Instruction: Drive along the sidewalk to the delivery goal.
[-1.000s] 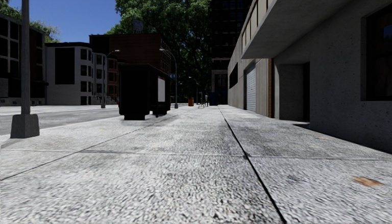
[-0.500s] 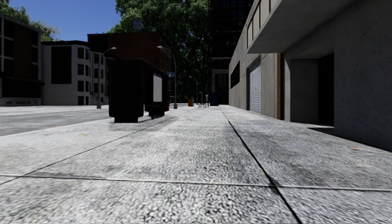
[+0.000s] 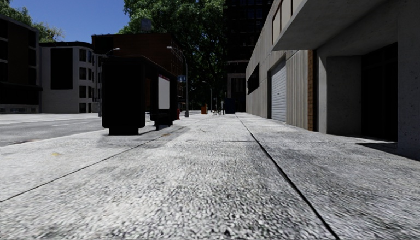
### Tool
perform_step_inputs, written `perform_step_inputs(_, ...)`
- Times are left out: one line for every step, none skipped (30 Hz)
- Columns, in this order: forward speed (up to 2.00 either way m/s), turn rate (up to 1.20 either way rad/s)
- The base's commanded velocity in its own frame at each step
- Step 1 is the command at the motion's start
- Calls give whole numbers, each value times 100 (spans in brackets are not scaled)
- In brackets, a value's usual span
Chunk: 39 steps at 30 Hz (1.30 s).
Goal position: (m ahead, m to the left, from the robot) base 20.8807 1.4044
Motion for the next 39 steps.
perform_step_inputs(200, 0)
perform_step_inputs(200, 0)
perform_step_inputs(200, 0)
perform_step_inputs(200, 0)
perform_step_inputs(200, 0)
perform_step_inputs(200, 0)
perform_step_inputs(200, 0)
perform_step_inputs(200, 0)
perform_step_inputs(200, 0)
perform_step_inputs(200, 0)
perform_step_inputs(200, 0)
perform_step_inputs(200, 0)
perform_step_inputs(200, 0)
perform_step_inputs(200, 0)
perform_step_inputs(200, 0)
perform_step_inputs(200, 0)
perform_step_inputs(200, 0)
perform_step_inputs(200, 0)
perform_step_inputs(200, 0)
perform_step_inputs(200, 0)
perform_step_inputs(200, 0)
perform_step_inputs(200, 0)
perform_step_inputs(200, 0)
perform_step_inputs(200, 0)
perform_step_inputs(200, 0)
perform_step_inputs(200, 0)
perform_step_inputs(200, 0)
perform_step_inputs(200, 0)
perform_step_inputs(200, 0)
perform_step_inputs(200, 0)
perform_step_inputs(200, 0)
perform_step_inputs(200, 0)
perform_step_inputs(200, 0)
perform_step_inputs(200, 0)
perform_step_inputs(200, 0)
perform_step_inputs(200, 0)
perform_step_inputs(200, 0)
perform_step_inputs(200, 0)
perform_step_inputs(200, 0)
